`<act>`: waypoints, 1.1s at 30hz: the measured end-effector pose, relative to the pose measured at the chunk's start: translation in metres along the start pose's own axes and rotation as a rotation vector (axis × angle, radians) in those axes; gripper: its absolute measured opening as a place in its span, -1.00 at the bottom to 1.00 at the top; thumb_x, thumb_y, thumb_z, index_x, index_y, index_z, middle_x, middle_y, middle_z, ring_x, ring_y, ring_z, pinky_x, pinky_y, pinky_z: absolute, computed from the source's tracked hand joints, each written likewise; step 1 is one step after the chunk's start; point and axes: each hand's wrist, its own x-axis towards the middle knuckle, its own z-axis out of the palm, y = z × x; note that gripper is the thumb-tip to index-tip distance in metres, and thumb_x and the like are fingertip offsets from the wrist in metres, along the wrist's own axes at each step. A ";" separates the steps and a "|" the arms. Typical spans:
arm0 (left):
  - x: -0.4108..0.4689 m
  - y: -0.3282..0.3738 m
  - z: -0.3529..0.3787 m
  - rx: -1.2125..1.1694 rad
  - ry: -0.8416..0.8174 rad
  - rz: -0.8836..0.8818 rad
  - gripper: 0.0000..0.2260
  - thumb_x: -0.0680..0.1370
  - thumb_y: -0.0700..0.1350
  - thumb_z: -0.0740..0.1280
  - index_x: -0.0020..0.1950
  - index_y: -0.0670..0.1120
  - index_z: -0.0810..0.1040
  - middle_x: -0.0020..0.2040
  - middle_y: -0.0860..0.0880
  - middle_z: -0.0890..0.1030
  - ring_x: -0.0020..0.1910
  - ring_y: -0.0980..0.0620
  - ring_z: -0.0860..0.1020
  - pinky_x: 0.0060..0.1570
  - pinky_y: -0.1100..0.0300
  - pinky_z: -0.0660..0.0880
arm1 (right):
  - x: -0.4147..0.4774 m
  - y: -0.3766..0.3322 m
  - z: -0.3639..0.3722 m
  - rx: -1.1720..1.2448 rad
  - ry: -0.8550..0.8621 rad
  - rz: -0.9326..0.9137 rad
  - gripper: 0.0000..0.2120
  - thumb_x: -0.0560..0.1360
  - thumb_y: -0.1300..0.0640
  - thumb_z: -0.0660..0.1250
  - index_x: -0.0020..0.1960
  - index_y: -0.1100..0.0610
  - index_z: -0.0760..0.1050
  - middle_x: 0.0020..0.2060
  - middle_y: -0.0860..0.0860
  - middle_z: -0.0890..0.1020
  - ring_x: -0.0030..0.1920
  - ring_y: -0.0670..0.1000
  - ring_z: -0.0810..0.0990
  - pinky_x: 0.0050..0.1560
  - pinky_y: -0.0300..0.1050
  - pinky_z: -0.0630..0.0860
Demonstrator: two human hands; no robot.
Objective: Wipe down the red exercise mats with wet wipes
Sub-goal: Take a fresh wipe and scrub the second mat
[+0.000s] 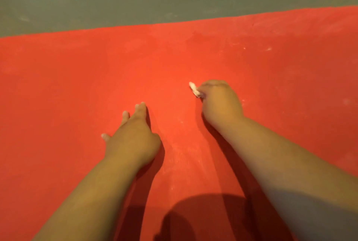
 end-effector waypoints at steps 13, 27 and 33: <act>0.002 0.003 0.003 -0.015 -0.032 0.027 -0.28 0.47 -0.22 0.16 0.55 0.14 -0.05 0.56 0.20 -0.15 0.54 0.08 -0.17 0.32 -0.46 -0.09 | -0.042 0.024 -0.010 0.222 0.098 0.065 -0.87 0.50 0.19 0.35 -0.11 0.24 0.64 -0.10 0.16 0.63 -0.08 0.15 0.57 0.00 -0.05 0.45; 0.002 0.007 -0.001 0.024 -0.077 0.036 -0.29 0.47 -0.26 0.14 0.55 0.13 0.01 0.56 0.19 -0.15 0.54 0.07 -0.17 0.31 -0.47 -0.08 | -0.054 0.038 -0.015 0.158 0.142 0.234 -0.81 0.52 0.11 0.33 -0.06 0.20 0.66 -0.17 0.18 0.58 -0.06 0.20 0.51 -0.02 -0.02 0.30; 0.006 0.002 -0.006 0.052 -0.103 0.057 -0.30 0.48 -0.29 0.15 0.56 0.13 0.02 0.56 0.19 -0.14 0.55 0.07 -0.14 0.39 -0.38 -0.02 | -0.078 -0.049 0.009 0.263 0.010 -0.080 -0.84 0.51 0.18 0.29 -0.06 0.17 0.65 -0.14 0.07 0.58 -0.05 0.13 0.51 -0.02 -0.01 0.41</act>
